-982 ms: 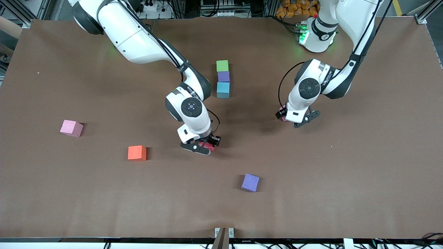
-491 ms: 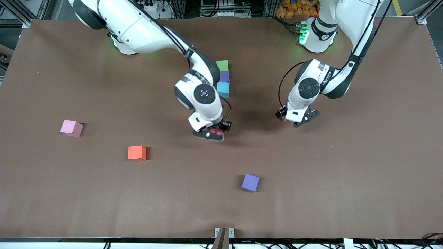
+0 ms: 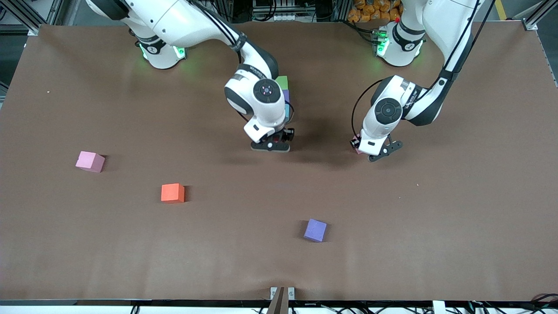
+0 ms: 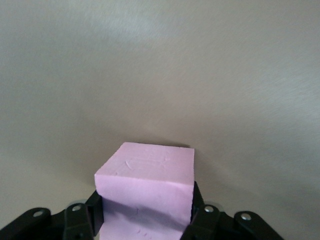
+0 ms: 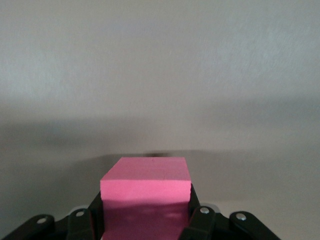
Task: Arrange blocks into number 1
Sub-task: 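Place red by cyan with the right gripper while the left gripper holds pink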
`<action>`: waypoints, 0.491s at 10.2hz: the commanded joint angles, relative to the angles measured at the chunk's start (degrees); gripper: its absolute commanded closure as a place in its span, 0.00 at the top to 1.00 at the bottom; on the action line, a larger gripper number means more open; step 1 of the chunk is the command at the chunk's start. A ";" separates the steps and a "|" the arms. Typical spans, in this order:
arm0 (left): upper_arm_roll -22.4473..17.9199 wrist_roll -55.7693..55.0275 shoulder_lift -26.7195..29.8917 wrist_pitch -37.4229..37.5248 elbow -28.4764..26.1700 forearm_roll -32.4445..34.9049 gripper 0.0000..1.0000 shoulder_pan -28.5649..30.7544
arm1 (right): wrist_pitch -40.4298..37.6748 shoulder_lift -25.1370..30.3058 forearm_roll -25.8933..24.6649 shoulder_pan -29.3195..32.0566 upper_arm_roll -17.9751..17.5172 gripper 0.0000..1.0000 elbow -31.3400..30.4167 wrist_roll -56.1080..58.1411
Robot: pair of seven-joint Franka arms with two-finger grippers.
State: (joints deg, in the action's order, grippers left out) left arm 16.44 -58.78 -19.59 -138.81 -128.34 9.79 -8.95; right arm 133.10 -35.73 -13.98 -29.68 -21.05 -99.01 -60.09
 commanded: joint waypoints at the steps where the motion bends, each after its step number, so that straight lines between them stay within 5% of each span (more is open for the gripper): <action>1: 0.44 -0.72 -0.54 0.38 5.71 1.55 0.00 -0.54 | 3.91 2.86 -3.15 -0.03 -0.39 0.00 -6.10 -1.86; 5: 0.17 -0.38 -6.57 2.93 18.44 2.16 0.00 -5.00 | 4.70 1.81 -5.53 -1.26 -0.66 0.00 -6.11 -5.29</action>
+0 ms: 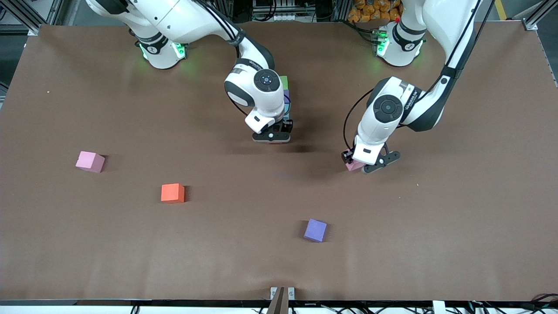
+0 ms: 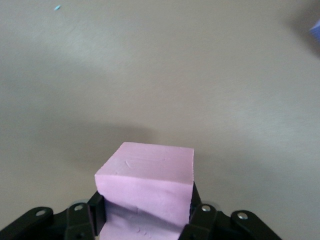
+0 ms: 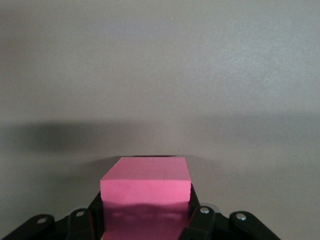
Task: Arrange blocks into number 1
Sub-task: 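Place red by cyan with the right gripper while the left gripper holds pink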
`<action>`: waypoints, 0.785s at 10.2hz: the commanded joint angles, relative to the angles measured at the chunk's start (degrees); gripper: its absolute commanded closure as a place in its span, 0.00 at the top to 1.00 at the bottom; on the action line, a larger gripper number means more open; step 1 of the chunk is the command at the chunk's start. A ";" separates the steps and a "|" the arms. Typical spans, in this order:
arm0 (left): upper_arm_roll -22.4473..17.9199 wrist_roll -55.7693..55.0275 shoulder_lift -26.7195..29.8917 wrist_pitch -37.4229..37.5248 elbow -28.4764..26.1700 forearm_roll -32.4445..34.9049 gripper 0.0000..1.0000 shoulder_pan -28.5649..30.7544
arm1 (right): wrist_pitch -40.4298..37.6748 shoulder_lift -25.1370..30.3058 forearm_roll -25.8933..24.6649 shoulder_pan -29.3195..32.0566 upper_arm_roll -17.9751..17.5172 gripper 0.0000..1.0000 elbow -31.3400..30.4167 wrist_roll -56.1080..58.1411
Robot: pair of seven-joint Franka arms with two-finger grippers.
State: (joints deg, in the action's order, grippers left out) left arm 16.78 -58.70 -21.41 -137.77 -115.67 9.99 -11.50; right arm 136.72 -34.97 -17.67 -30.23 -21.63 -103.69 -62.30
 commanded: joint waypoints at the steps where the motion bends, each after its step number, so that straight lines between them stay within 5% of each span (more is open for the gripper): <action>1: -0.25 -0.10 -7.65 5.89 10.16 3.53 0.00 -3.69 | 2.23 0.96 -1.84 -0.80 -0.25 0.00 -1.43 -3.36; 4: 0.10 2.45 -14.08 10.85 18.71 5.83 0.00 -5.72 | 3.47 -0.79 -4.90 -1.76 -0.25 0.00 -1.34 -6.68; 8: 0.10 3.59 -16.47 10.85 20.66 5.83 0.00 -6.61 | 3.56 -1.94 -5.54 -2.03 -0.78 0.00 -1.34 -8.19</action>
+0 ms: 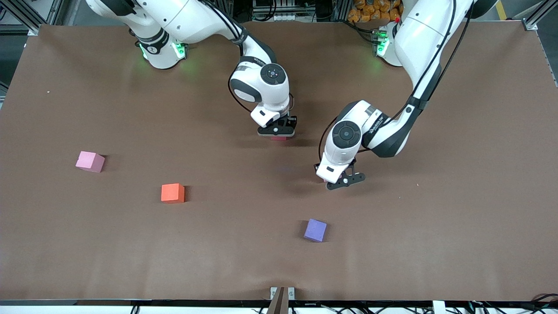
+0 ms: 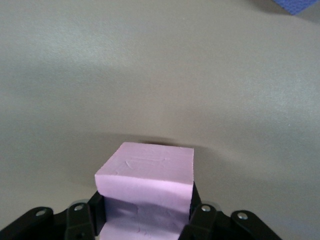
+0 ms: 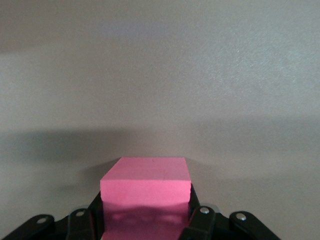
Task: Arrange blocks into number 1
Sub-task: 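Place red by cyan with the right gripper while the left gripper holds pink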
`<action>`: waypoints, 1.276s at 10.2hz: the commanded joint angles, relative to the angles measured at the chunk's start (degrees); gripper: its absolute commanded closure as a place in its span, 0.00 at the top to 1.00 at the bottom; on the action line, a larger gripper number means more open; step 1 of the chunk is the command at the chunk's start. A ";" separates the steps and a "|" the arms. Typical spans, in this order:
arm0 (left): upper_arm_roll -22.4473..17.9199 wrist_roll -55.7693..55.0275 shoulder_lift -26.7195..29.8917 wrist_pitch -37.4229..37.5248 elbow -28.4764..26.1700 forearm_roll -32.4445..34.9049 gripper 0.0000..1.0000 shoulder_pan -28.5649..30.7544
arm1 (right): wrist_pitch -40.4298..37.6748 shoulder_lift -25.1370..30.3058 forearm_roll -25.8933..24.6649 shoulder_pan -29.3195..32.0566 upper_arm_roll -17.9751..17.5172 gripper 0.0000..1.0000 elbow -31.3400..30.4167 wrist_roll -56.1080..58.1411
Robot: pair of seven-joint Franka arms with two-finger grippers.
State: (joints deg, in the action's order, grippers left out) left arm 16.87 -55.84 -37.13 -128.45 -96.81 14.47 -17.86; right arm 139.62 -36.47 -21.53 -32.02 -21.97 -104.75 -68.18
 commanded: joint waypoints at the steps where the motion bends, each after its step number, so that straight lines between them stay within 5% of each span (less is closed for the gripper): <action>1: 0.01 0.82 -0.75 1.54 1.80 1.35 0.00 -0.25 | 0.65 -0.44 -1.67 -0.24 -0.79 0.00 -0.28 -2.74; 6: 0.01 1.61 -0.66 1.54 1.89 1.18 0.00 0.28 | 0.04 -0.61 -1.67 -0.15 -1.41 0.01 -0.37 -3.45; 8: 0.01 2.74 -0.40 1.54 2.15 1.17 0.00 0.19 | -0.31 -0.62 -1.67 0.11 -1.41 0.99 -0.37 -3.36; 13: 0.10 4.78 -0.66 1.62 2.85 0.56 0.00 -0.51 | -2.66 4.72 -1.41 5.19 -1.50 1.00 -0.19 1.36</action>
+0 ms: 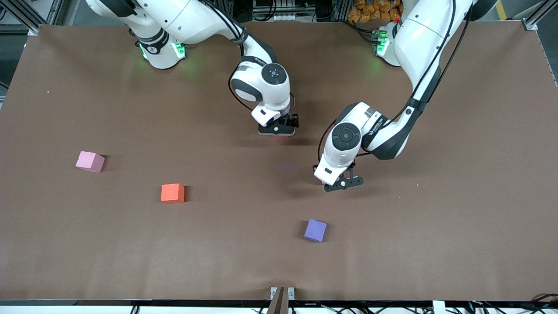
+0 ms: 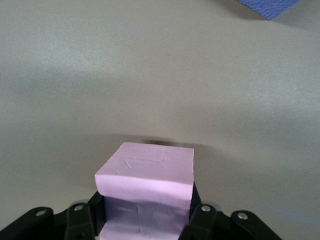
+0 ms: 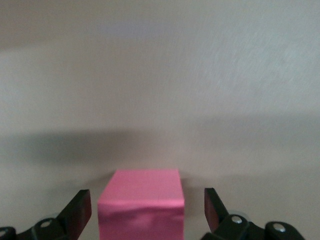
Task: Arrange blocks into number 1
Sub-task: 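Place red by cyan with the right gripper while the left gripper holds pink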
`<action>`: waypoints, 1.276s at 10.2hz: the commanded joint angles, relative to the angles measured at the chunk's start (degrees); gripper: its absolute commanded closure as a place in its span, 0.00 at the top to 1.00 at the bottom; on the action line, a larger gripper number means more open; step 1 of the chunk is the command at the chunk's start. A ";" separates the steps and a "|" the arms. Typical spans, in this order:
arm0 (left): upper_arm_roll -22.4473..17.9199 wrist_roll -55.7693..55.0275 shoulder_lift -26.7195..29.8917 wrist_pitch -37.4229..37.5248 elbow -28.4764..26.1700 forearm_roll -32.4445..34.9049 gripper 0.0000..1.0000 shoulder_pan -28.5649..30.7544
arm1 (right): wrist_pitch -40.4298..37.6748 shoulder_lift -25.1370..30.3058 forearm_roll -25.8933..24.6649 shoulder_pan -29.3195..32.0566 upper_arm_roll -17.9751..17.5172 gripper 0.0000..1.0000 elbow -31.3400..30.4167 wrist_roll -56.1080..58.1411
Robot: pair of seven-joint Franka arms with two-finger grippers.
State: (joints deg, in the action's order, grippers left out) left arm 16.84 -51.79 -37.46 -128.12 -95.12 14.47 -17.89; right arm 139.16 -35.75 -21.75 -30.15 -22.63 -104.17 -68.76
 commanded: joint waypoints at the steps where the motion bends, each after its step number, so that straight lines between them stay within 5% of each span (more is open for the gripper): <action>1: 0.12 0.55 -0.68 1.30 2.04 -0.23 0.00 -2.22 | -4.05 6.46 -0.58 5.78 -1.01 1.00 -0.68 4.83; 6: -0.23 -2.69 -5.77 7.36 10.82 -8.49 0.00 -7.68 | -15.63 19.54 11.00 20.63 1.60 1.00 -0.86 30.98; 9: -1.63 -4.99 -7.97 7.36 12.68 -8.06 0.00 -11.89 | -24.79 29.39 21.28 27.49 10.04 1.00 -0.33 53.13; 13: -4.45 -4.73 -8.42 7.36 12.77 -7.79 0.00 -17.44 | -35.23 37.41 23.15 29.28 23.39 1.00 1.51 68.82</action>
State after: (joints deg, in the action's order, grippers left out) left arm 13.61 -56.13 -45.33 -122.30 -84.28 7.11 -34.00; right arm 107.62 -1.28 -0.77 -0.65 -2.38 -102.52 -3.81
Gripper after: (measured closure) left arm 0.379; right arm 0.000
